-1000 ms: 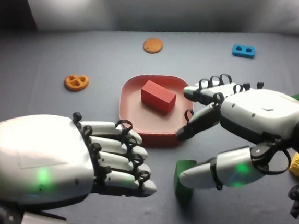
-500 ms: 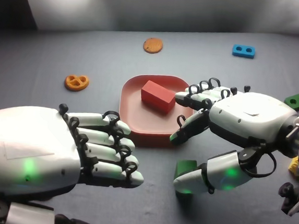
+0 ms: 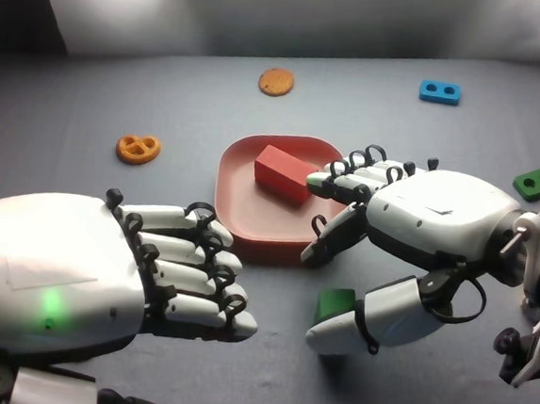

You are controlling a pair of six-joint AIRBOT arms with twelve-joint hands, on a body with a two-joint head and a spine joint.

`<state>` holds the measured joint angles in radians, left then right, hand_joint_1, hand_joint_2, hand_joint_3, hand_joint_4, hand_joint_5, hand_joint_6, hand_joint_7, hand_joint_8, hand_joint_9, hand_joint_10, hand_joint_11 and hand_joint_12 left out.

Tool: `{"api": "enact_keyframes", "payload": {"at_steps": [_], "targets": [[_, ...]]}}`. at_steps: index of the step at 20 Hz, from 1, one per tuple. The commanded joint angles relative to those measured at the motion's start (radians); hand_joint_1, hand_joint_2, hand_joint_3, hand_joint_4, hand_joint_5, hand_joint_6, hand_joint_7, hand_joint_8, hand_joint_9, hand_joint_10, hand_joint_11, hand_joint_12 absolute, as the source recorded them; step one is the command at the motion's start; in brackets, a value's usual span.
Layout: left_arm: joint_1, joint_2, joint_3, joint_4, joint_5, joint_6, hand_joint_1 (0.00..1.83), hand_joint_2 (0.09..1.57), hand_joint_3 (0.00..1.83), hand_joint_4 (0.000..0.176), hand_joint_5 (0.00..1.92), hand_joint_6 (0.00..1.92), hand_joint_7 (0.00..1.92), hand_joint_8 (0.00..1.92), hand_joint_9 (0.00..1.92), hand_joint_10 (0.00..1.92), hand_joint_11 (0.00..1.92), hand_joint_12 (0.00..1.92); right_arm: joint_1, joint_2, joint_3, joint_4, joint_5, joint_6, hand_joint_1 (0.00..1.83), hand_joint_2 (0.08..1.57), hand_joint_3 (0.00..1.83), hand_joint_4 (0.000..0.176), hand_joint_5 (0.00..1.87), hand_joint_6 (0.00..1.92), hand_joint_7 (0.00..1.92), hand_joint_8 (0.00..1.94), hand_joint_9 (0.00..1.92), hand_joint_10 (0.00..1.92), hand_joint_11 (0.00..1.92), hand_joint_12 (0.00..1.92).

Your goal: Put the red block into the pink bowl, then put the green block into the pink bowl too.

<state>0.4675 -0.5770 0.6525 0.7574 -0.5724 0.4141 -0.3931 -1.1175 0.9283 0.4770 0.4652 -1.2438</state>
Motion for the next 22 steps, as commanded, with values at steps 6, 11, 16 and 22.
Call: {"api": "enact_keyframes", "payload": {"at_steps": [6,11,16,22], "targets": [[-0.007,0.008,0.005,-0.026,-0.092,-0.004,0.00,1.36,0.00,0.000,0.33,0.00,0.31,0.00,0.21,0.00,0.00,0.32,-0.003,-0.004,0.020,-0.060,0.086,-0.009,0.61,0.80,0.00,0.096,0.84,0.02,0.11,0.01,0.00,0.00,0.00,0.00],[-0.009,0.008,0.005,-0.026,-0.091,-0.004,0.00,1.35,0.00,0.000,0.34,0.01,0.32,0.01,0.22,0.01,0.00,0.31,-0.005,-0.003,0.020,-0.070,0.078,-0.015,0.63,0.81,0.00,0.102,0.89,0.03,0.13,0.01,0.00,0.00,0.00,0.00],[-0.011,0.008,0.005,-0.026,-0.090,-0.004,0.00,1.35,0.00,0.000,0.32,0.00,0.30,0.00,0.20,0.00,0.00,0.27,-0.008,-0.004,0.020,-0.085,0.083,-0.023,0.72,0.82,0.01,0.081,0.92,0.01,0.18,0.00,0.01,0.00,0.00,0.00],[-0.019,0.006,0.005,-0.026,-0.083,-0.004,0.00,1.35,0.00,0.000,0.33,0.01,0.31,0.01,0.21,0.01,0.00,0.30,-0.006,-0.006,0.020,-0.085,0.084,-0.023,0.74,0.85,0.01,0.099,0.93,0.01,0.17,0.00,0.00,0.00,0.00,0.00]]}}
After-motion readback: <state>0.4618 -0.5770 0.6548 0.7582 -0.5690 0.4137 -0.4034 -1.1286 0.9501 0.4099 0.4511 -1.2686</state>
